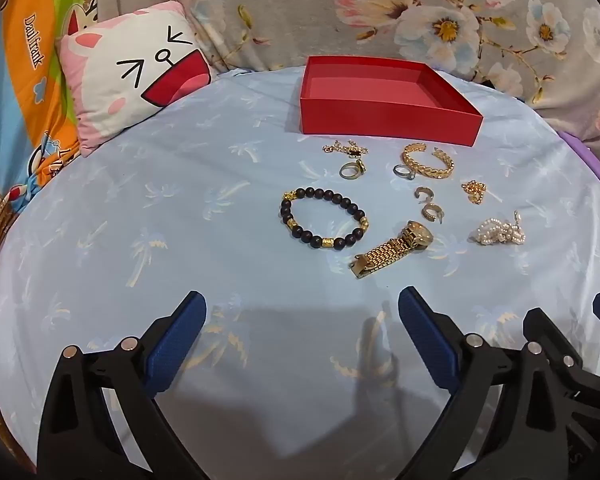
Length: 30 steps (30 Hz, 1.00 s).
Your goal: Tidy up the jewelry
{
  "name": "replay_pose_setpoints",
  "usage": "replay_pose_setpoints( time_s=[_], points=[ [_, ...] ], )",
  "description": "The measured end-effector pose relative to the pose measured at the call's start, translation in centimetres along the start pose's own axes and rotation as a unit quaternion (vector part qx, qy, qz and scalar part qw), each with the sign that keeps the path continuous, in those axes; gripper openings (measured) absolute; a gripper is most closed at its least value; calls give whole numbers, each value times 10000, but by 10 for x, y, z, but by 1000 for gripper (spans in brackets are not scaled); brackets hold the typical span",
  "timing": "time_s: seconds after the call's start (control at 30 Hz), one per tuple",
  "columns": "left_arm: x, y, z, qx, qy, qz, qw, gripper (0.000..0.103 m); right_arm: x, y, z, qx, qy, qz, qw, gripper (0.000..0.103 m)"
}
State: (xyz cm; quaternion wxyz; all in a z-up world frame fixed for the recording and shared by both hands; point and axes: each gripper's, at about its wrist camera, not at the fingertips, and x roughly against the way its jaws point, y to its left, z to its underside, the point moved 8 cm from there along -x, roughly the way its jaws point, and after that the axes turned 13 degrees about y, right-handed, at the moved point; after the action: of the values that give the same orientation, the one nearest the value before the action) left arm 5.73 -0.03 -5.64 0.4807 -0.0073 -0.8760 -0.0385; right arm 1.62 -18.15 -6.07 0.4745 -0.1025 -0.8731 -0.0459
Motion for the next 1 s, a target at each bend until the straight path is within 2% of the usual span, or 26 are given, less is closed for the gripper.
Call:
replay_pose_setpoints(
  time_s=[1.0],
  points=[
    [0,-6,0,-27,-40,79,10000,91,1,-1,-1,-19,-27,-20,10000,93]
  ],
)
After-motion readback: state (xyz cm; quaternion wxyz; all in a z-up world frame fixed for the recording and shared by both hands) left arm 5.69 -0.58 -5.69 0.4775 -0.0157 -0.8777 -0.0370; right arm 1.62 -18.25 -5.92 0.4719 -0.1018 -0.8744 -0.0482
